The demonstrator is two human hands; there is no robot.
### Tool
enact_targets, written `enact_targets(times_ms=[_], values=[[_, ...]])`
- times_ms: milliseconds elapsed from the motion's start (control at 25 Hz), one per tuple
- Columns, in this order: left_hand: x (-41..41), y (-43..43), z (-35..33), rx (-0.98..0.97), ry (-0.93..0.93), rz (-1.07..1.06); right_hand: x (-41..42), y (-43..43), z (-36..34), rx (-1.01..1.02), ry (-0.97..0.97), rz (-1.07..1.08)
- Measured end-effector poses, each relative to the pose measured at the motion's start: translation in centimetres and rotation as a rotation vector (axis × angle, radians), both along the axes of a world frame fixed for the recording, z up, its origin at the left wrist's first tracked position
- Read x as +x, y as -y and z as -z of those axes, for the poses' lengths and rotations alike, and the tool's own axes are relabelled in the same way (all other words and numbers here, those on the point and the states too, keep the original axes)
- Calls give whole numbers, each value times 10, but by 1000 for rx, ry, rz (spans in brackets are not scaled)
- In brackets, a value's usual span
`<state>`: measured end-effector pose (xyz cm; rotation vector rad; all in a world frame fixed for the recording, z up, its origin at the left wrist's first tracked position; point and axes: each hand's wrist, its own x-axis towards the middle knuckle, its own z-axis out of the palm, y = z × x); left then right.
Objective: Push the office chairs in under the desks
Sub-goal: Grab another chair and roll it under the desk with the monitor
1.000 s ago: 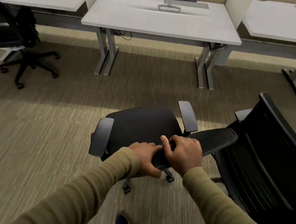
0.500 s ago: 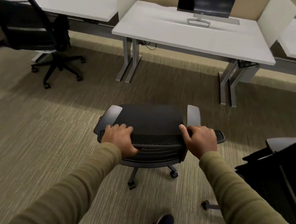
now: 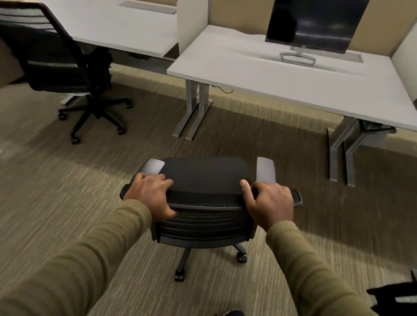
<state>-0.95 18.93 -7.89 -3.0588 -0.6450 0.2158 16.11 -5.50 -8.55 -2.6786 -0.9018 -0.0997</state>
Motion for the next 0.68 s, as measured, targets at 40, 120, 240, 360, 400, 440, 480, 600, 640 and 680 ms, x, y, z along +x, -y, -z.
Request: enact_targets(times_ms=[40,120,240,360,400,440,480,600,640,680], values=[[15,-9,-1,0,-4,-11,17,-9,0,-3,-6,-17],[44,-24,-3,-6,-28,-32,52,-25,0,-14,-38,-56],[88,-47,-2,5,-65,-72,103,-50,-2,-39,-89,-122],[131,-70,1,18,-113,-93,148,-73,3,-44,-109,-158],[146,-78,0,23,-119,-96,161,-81,4,-37,-109,-156],[161,-86,0,26,-120,-101,174,-88,4,-30,-107,-154],[176,-96,-1,30,-120,-104,187,-95,5,-24,-100,-153],[217,-124,-1,60,-104,-93,223,-113,10,4,-49,-148],[231,-133,0,67,-96,-85,234,-119,11,25,-20,-142],[247,-143,0,69,-94,-79,247,-124,12,43,2,-135]])
